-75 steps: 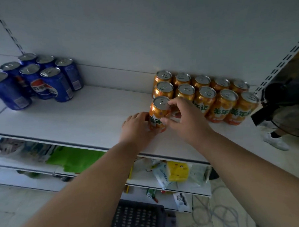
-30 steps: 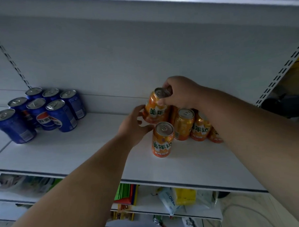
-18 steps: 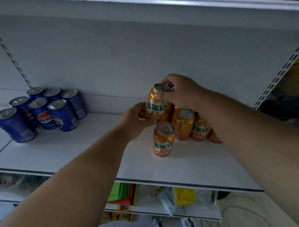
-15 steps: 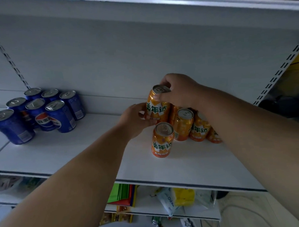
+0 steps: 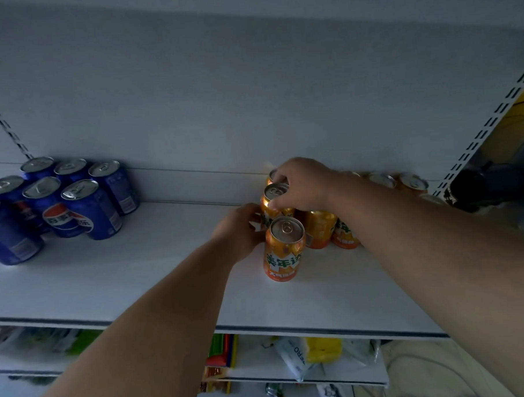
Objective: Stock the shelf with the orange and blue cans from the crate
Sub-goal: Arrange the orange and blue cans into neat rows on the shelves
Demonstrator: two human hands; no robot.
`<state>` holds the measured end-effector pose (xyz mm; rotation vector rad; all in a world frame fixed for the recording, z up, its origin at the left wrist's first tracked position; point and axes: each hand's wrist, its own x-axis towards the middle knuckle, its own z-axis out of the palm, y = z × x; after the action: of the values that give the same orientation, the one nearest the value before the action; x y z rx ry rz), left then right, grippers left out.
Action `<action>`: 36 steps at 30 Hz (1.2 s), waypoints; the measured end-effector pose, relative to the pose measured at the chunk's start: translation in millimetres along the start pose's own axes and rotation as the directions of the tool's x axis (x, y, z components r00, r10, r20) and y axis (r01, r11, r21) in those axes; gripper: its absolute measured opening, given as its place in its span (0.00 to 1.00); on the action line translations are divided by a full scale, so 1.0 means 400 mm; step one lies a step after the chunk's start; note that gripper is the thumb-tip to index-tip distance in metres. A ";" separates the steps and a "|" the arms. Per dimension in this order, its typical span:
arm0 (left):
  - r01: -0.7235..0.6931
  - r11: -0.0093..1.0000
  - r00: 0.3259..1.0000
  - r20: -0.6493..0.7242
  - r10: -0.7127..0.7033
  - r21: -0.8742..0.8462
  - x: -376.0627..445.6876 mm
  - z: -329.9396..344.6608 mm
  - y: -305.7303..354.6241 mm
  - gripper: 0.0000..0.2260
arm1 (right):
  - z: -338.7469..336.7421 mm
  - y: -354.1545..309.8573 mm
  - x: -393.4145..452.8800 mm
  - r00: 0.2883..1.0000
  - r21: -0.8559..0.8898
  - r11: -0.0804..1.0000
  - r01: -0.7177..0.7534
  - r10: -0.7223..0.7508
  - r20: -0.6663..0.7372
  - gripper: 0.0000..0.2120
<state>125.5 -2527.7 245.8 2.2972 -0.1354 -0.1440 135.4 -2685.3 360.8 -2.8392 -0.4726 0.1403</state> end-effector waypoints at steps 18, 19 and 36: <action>0.052 0.995 0.997 0.062 -0.047 -0.090 0.013 0.008 -0.018 0.22 | -0.003 0.045 -0.052 0.996 0.095 0.995 -0.024 0.031 -0.082 0.24; 0.048 0.997 0.998 0.045 -0.045 -0.062 0.007 0.001 -0.019 0.22 | 0.001 0.050 -0.070 0.987 0.143 0.989 -0.027 0.049 -0.154 0.22; -0.142 0.989 0.990 0.003 0.142 -0.051 -0.152 0.038 -0.039 0.19 | 0.287 0.025 -0.264 0.887 0.536 0.840 -0.084 0.308 -0.344 0.23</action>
<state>64.2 -2519.9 227.6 2.2278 -0.2943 -0.0807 23.5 -2702.0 253.2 -2.2857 -0.0236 -0.2703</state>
